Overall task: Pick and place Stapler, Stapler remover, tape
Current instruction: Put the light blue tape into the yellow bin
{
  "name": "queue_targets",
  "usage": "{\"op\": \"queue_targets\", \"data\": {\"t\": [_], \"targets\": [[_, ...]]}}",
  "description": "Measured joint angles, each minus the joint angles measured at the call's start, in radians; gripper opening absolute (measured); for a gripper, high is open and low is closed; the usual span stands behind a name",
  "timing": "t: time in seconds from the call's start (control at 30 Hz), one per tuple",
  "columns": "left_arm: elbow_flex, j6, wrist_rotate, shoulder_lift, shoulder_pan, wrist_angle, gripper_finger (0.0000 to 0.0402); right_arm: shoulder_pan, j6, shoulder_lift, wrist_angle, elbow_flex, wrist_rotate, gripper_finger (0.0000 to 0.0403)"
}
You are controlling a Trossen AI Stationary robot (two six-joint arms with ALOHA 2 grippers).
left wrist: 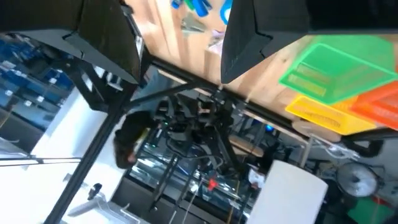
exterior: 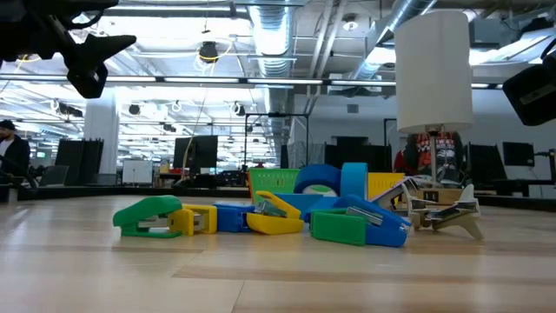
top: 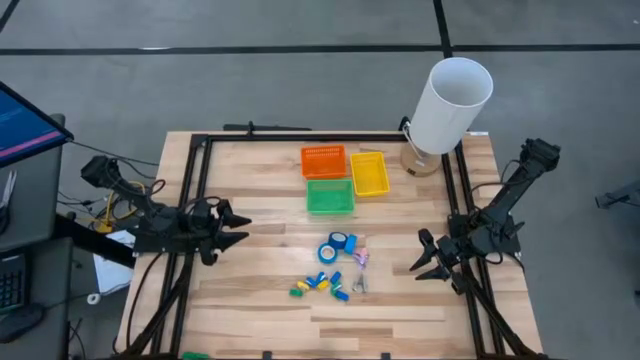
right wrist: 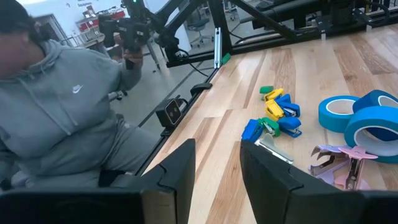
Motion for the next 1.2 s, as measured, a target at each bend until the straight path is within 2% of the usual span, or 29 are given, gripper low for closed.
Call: {"op": "queue_targets", "data": {"t": [0.07, 0.3, 0.43, 0.5, 0.57, 0.67, 0.77, 0.9, 1.03, 1.07, 1.2], "targets": [[0.0, 0.052, -0.005, 0.0, 0.009, 0.0, 0.0214, 0.0, -0.013, 0.0, -0.003, 0.0, 0.0, 0.012], [0.0, 0.099, -0.005, 0.023, 0.051, 0.004, 0.0214, -0.003, -0.321, 0.0, -0.106, 0.0, 0.01, 0.012], [0.0, 0.14, 0.007, 0.053, 0.087, 0.064, 0.0214, -0.006, -0.367, 0.0, -0.106, 0.0, 0.006, 0.012], [0.0, 0.211, 0.087, 0.066, 0.105, 0.09, 0.0214, -0.01, -0.406, 0.0, -0.114, 0.0, 0.049, 0.012], [0.0, 0.25, 0.222, 0.082, 0.118, 0.102, 0.0214, -0.024, -0.481, 0.0, -0.095, 0.0, 0.111, 0.012], [0.0, 0.242, 0.413, 0.127, 0.129, 0.178, 0.0214, -0.055, -0.585, 0.0, -0.004, 0.0, 0.181, 0.012], [0.0, 0.16, 0.508, 0.195, 0.122, 0.292, 0.0214, -0.091, -0.635, 0.0, 0.102, 0.001, 0.187, 0.012], [0.001, 0.079, 0.512, 0.312, 0.108, 0.371, 0.0214, -0.14, -0.604, 0.0, 0.25, 0.001, 0.183, 0.012], [0.004, 0.197, 0.489, 0.441, 0.123, 0.342, 0.0214, -0.173, -0.326, -0.001, 0.403, 0.004, 0.187, 0.012], [0.013, 0.214, 0.469, 0.474, 0.138, 0.342, 0.0214, -0.184, -0.3, -0.001, 0.421, 0.008, 0.201, 0.012], [0.078, 0.228, 0.451, 0.588, 0.208, 0.345, 0.0214, -0.238, -0.378, -0.002, 0.525, 0.036, 0.265, 0.012]]}}
